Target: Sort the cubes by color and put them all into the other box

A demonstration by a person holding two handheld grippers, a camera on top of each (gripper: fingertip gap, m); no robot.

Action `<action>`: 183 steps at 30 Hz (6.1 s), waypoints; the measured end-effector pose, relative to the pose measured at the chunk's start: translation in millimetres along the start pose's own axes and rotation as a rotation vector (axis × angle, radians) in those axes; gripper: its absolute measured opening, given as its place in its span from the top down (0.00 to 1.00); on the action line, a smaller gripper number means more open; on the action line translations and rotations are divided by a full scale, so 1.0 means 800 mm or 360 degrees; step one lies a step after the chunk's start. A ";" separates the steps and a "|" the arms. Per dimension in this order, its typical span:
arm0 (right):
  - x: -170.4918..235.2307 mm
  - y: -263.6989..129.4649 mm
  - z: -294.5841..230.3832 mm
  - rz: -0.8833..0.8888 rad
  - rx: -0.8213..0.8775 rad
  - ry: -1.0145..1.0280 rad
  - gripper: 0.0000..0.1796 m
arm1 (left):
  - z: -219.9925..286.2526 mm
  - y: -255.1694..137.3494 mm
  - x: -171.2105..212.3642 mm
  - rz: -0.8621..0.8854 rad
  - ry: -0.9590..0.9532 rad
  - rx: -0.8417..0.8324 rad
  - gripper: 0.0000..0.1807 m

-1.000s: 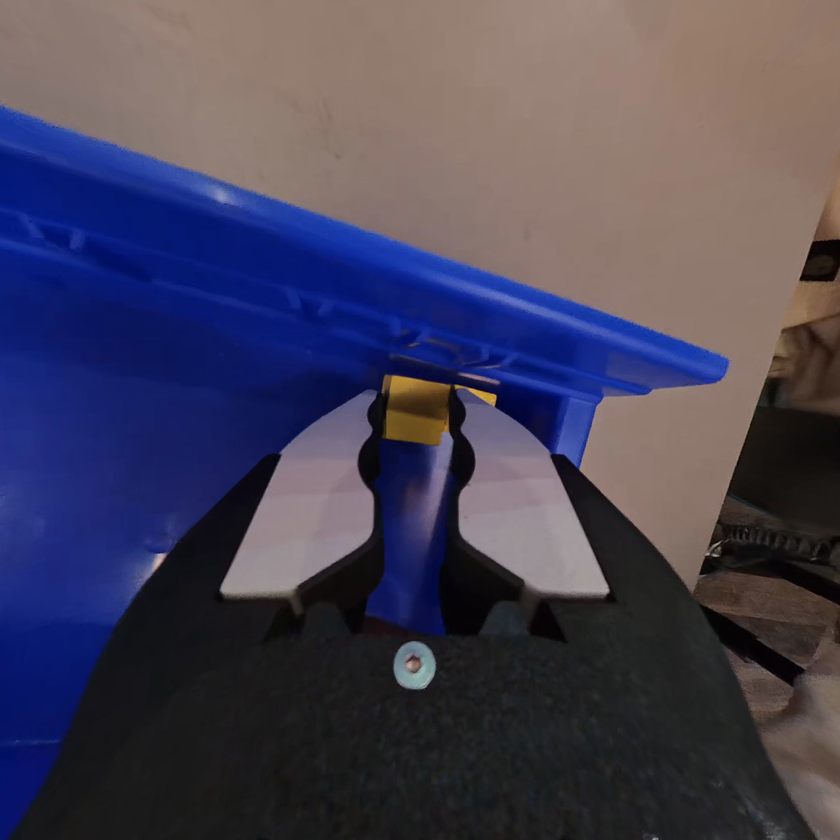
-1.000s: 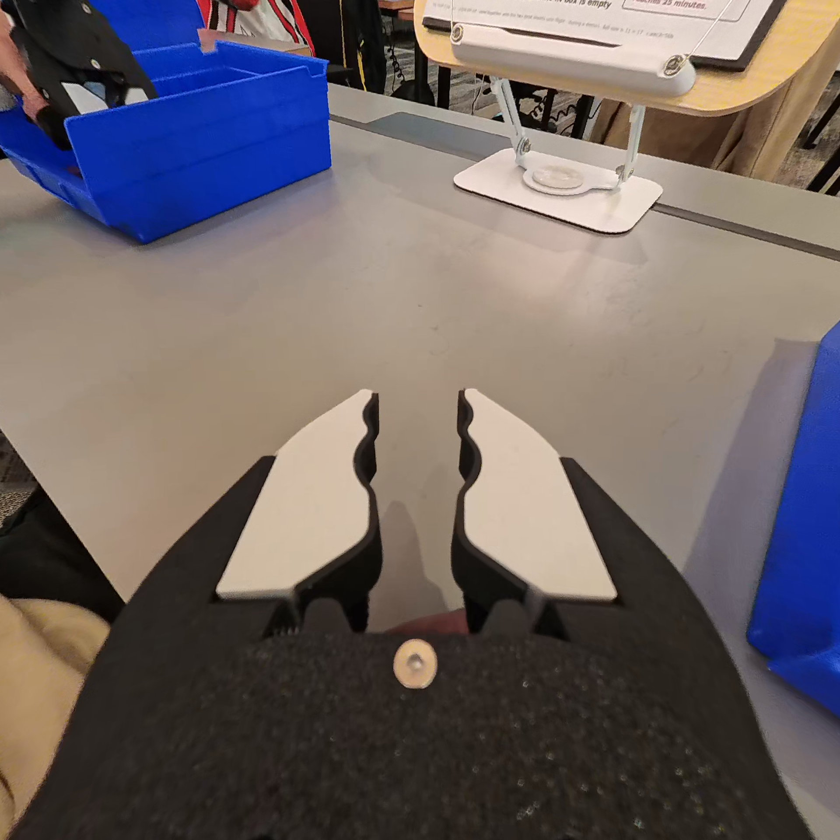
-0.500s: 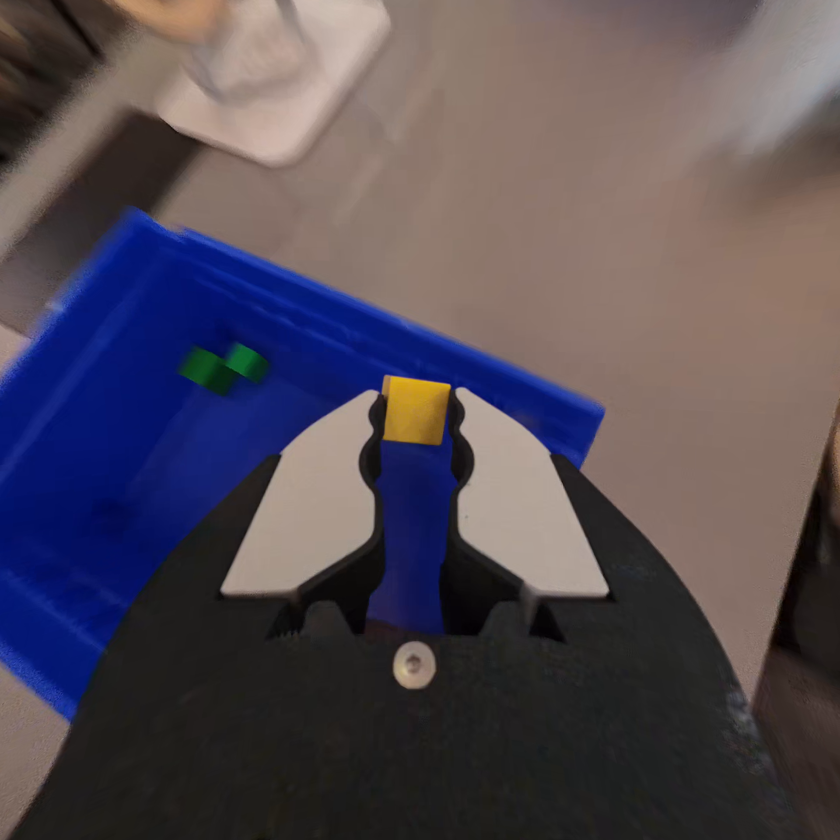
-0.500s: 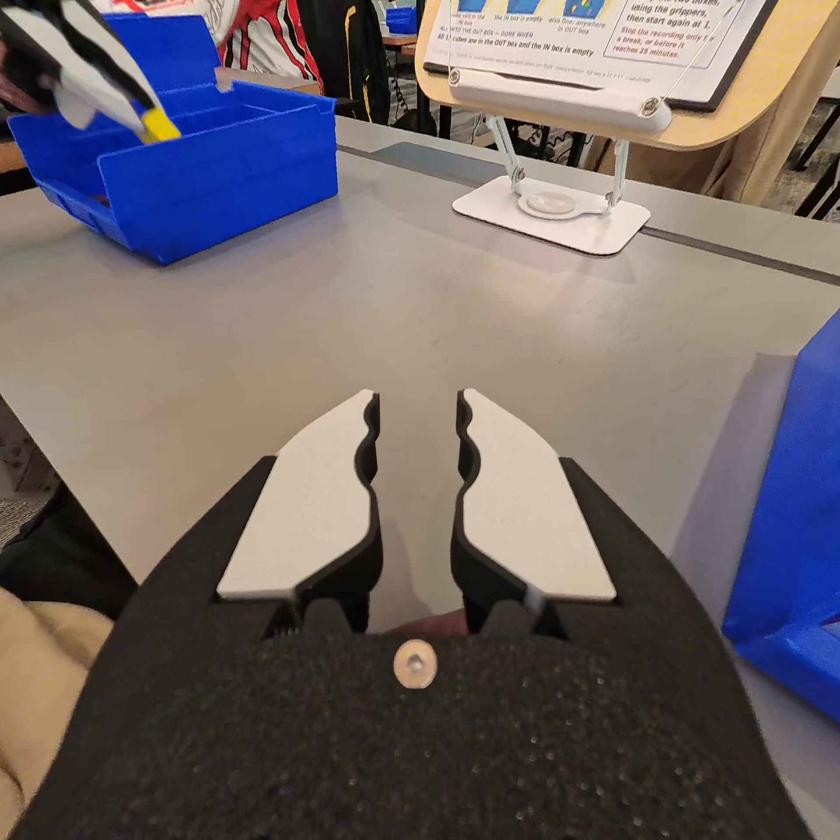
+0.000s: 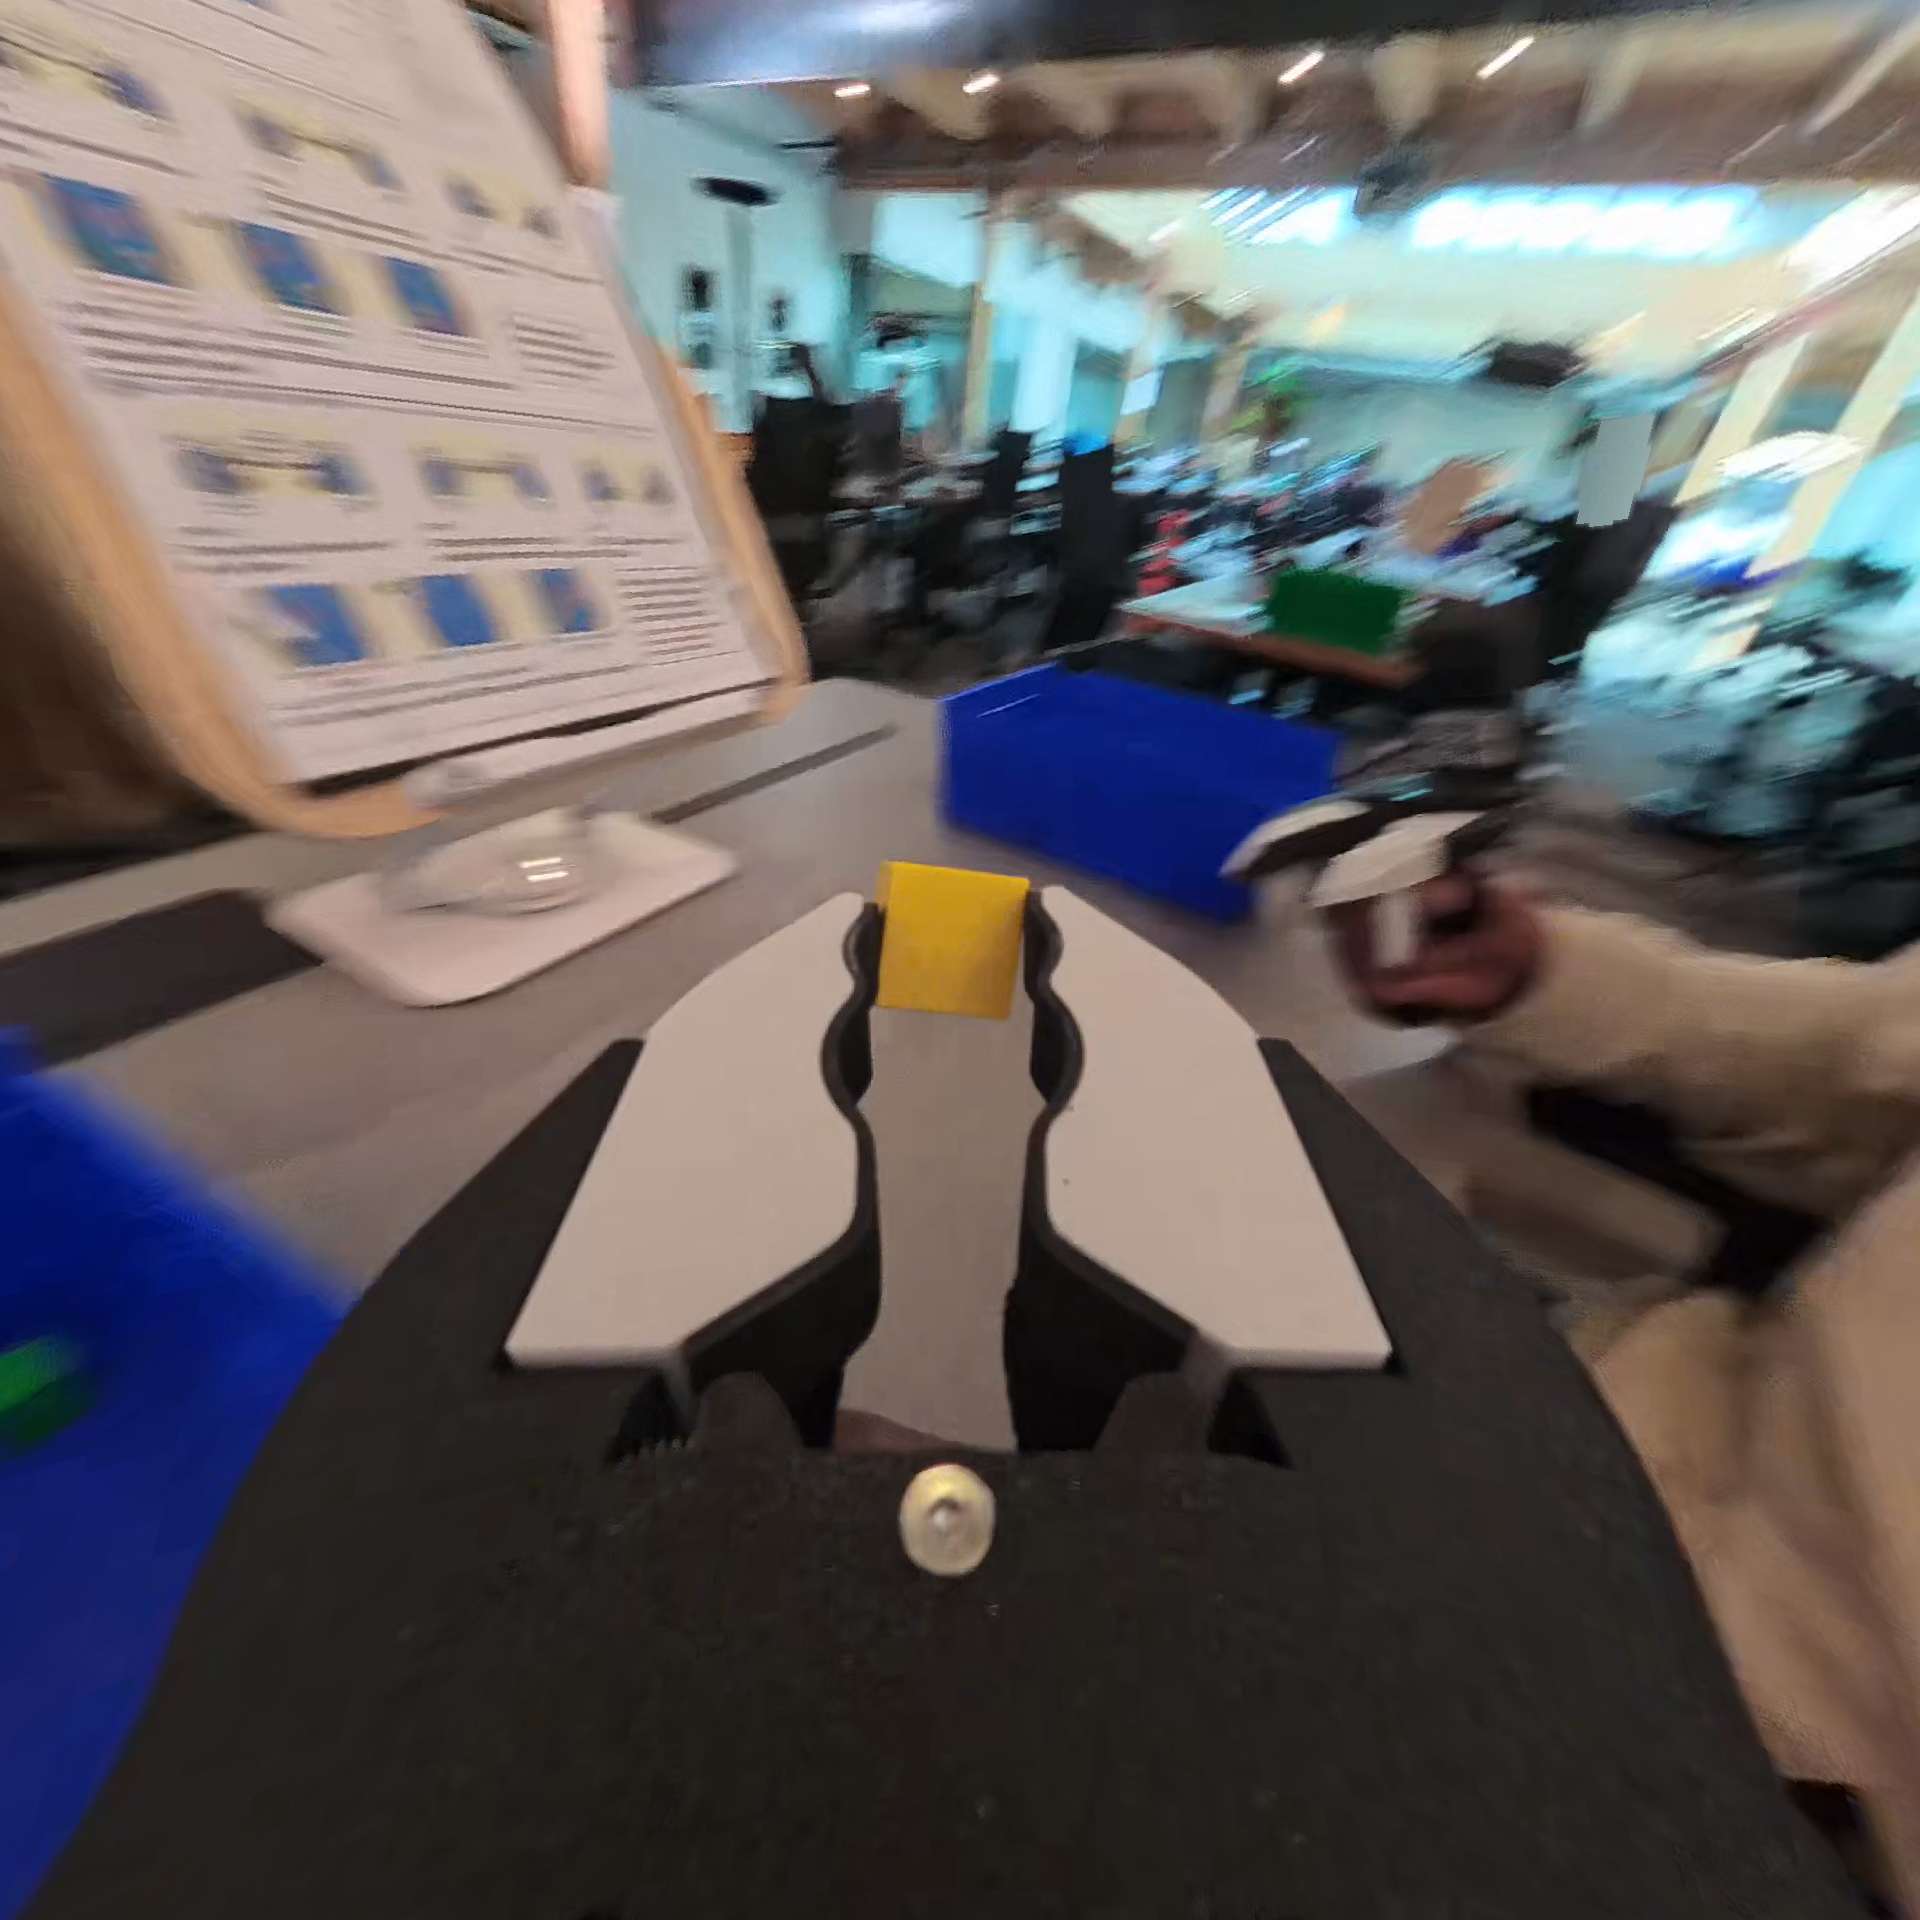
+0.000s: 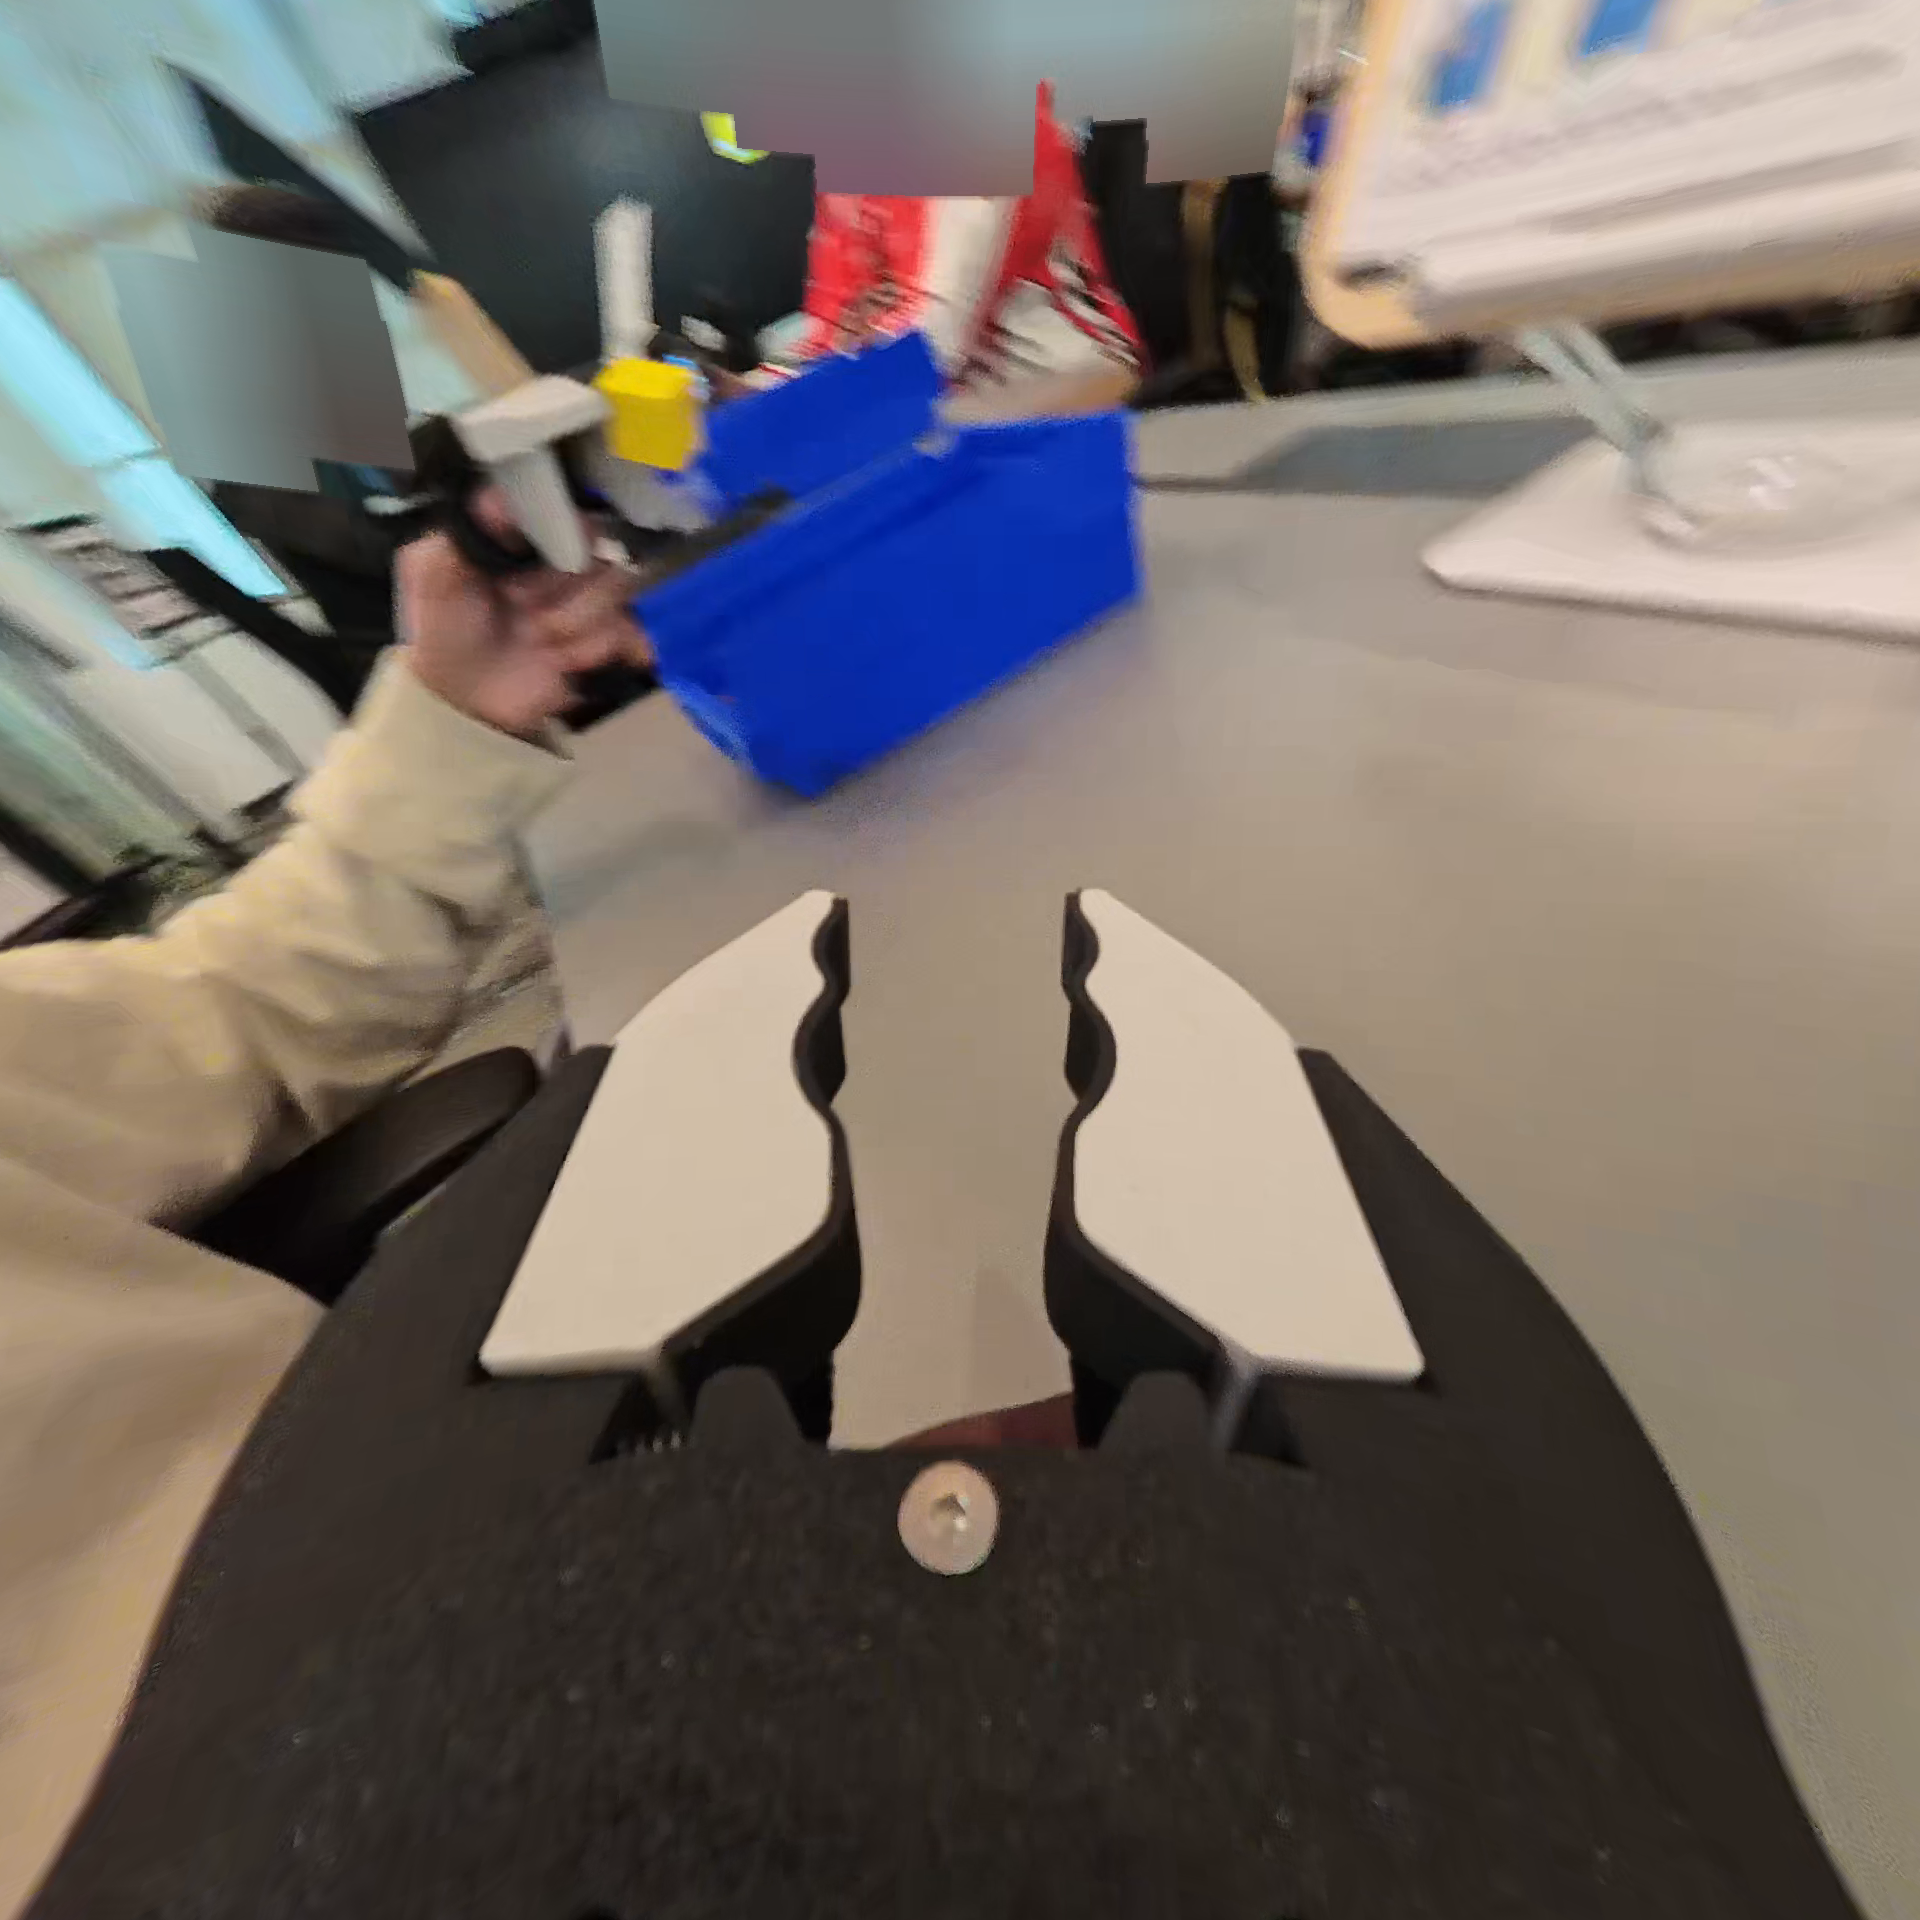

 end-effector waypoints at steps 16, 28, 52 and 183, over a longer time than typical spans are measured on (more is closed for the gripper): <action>-0.032 0.068 -0.062 0.0426 0.0117 -0.1885 0.79 | 0.107 0.197 0.034 0.0046 -0.1126 0.1145 0.86; -0.024 0.019 -0.035 0.0370 0.0299 -0.1565 0.84 | 0.106 0.135 0.053 -0.0197 -0.0665 0.0426 0.70; -0.117 -0.201 0.162 -0.0149 0.1507 -0.0301 0.84 | 0.135 0.092 0.129 -0.0567 0.0072 -0.0525 0.77; 0.033 -0.001 0.005 -0.0270 0.0613 -0.0577 0.86 | -0.117 -0.030 0.087 -0.1314 0.0724 0.0274 0.88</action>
Point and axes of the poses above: each gripper's, where its closed fingertips meet, y out along the fingers, x out of its underside, z = x × y across the jaws, the point moved 8 cm from there along -y, back along the fingers, and after that the axes turned 9 degrees about y, right-handed, at the moved point
